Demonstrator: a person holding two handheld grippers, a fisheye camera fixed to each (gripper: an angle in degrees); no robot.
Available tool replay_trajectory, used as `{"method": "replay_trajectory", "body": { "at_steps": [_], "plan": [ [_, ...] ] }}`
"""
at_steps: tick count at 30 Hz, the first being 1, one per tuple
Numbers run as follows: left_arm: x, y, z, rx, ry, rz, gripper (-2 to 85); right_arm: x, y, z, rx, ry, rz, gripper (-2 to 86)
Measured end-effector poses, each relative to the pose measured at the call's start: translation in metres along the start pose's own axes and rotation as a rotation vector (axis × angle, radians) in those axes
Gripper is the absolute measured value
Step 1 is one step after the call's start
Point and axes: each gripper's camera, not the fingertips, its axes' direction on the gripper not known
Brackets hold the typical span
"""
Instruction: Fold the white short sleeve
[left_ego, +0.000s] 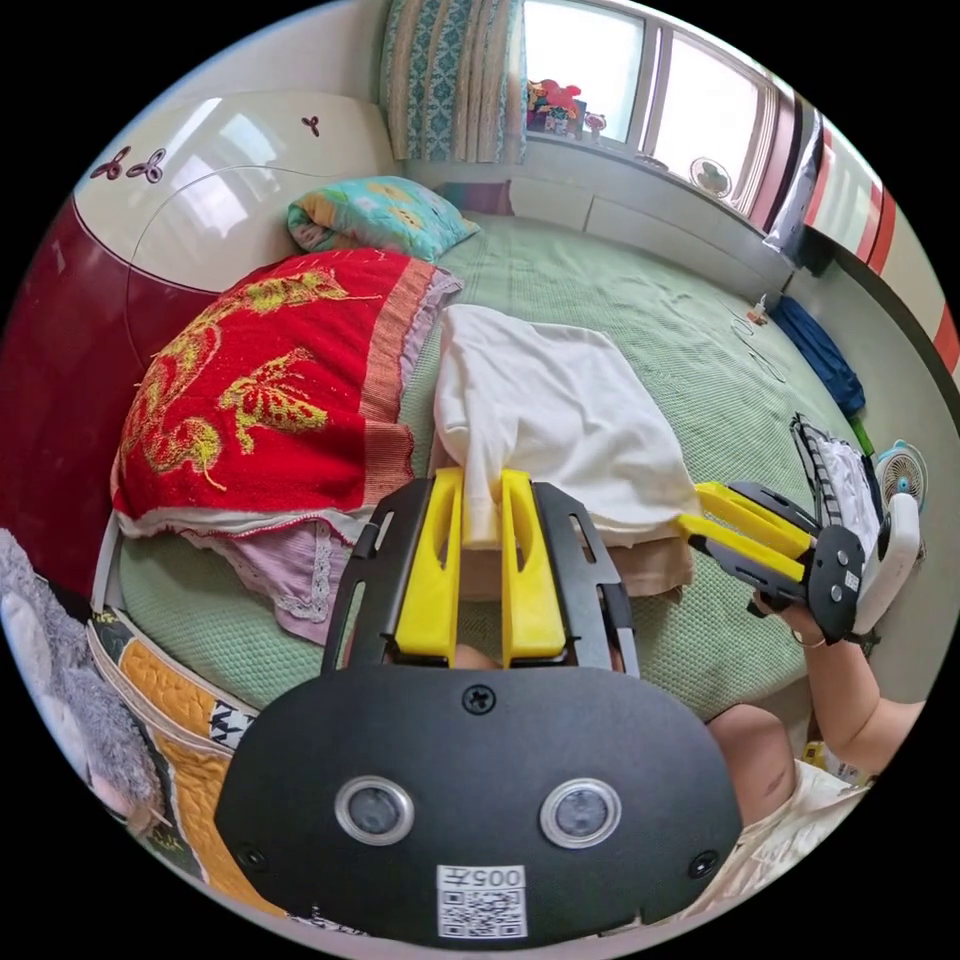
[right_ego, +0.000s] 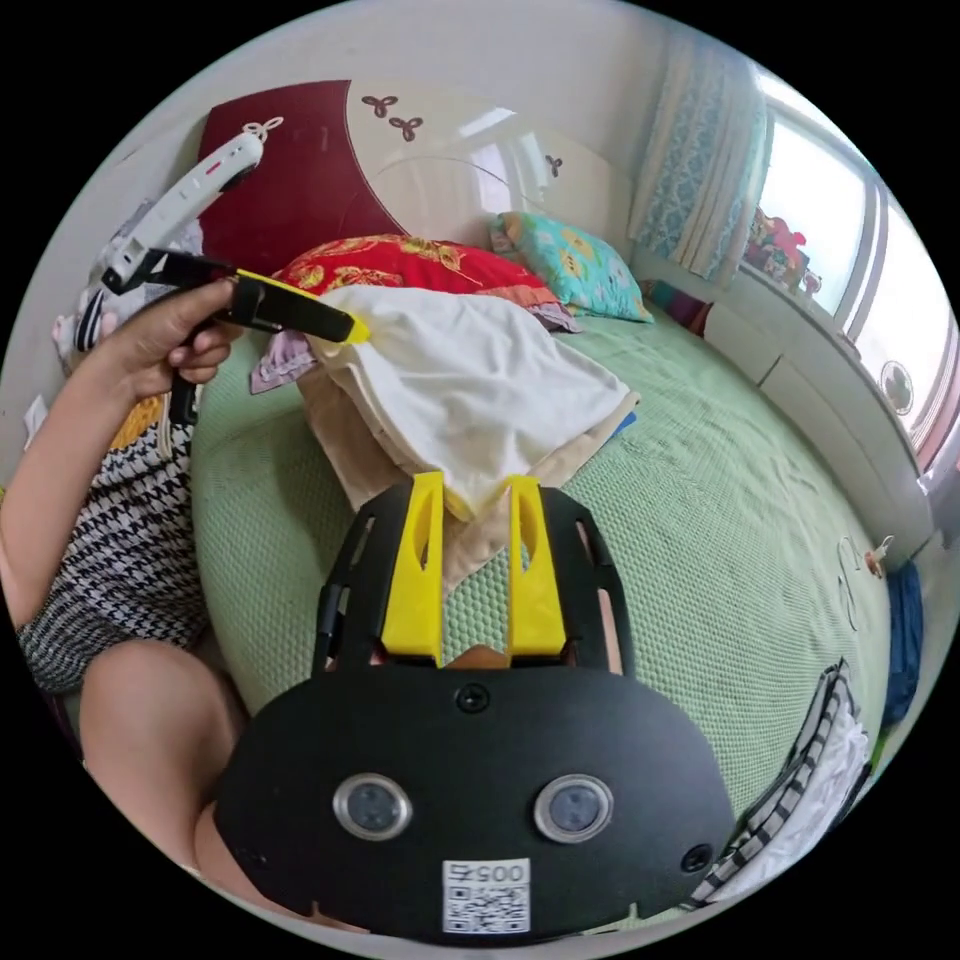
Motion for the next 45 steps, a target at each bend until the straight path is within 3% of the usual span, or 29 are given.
{"method": "replay_trajectory", "body": {
  "at_steps": [8,17,20,23,25,28,32,37,40,45],
  "plan": [
    [-0.004,-0.002,-0.006,-0.020,0.063,0.016,7.4,-0.005,0.011,-0.045,0.051,0.040,0.064,-1.1],
    [-0.044,0.049,0.000,-0.024,0.227,-0.121,6.7,-0.018,0.059,-0.024,-0.123,0.046,0.022,0.6],
    [-0.040,0.063,-0.029,0.064,0.157,-0.127,2.6,-0.007,0.068,-0.038,-0.170,-0.029,0.019,3.2],
    [-0.017,0.060,-0.054,0.163,0.049,-0.120,0.2,0.005,0.065,-0.067,-0.080,-0.066,0.038,3.6],
    [0.005,0.050,-0.053,0.201,0.083,-0.076,-0.2,0.010,0.057,-0.081,-0.011,-0.092,0.080,3.4],
    [0.043,0.026,-0.014,0.139,0.074,-0.059,-0.4,0.010,0.043,-0.081,0.049,-0.053,0.180,1.8],
    [0.064,0.017,0.047,0.043,-0.151,-0.153,-0.3,0.007,0.041,-0.048,-0.081,0.034,0.299,0.0],
    [0.072,0.037,0.050,0.052,-0.090,-0.213,-0.3,0.018,0.067,-0.055,-0.143,-0.014,0.337,-0.1],
    [0.087,0.060,0.021,0.097,-0.171,-0.243,-0.4,0.033,0.087,-0.083,-0.200,-0.082,0.375,-0.4],
    [0.142,0.111,-0.022,0.120,-0.125,-0.240,-0.6,0.060,0.145,-0.156,-0.298,0.014,0.506,-0.9]
  ]
}}
